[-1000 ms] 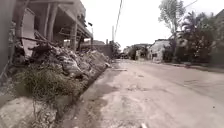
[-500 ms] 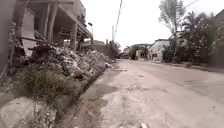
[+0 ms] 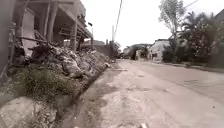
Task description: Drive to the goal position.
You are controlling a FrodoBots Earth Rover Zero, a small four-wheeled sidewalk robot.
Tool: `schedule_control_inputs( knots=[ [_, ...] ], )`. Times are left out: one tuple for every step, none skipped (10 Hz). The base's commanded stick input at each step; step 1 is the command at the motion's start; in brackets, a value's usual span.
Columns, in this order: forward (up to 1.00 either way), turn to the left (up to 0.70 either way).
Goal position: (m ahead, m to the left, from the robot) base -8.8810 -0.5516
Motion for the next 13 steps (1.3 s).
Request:
schedule_control_inputs(
  knots=[
    [0.06, 0.0],
    [0.06, 0.0],
    [0.06, 0.0],
    [0.06, 0.0],
    [0.06, 0.0],
    [0.06, 0.0],
    [0.06, 0.0],
    [0.06, 0.0],
    [0.06, 0.0],
    [0.06, 0.0],
    [0.06, 0.0],
    [0.06, 0.0],
    [0.06, 0.0]
  ],
)
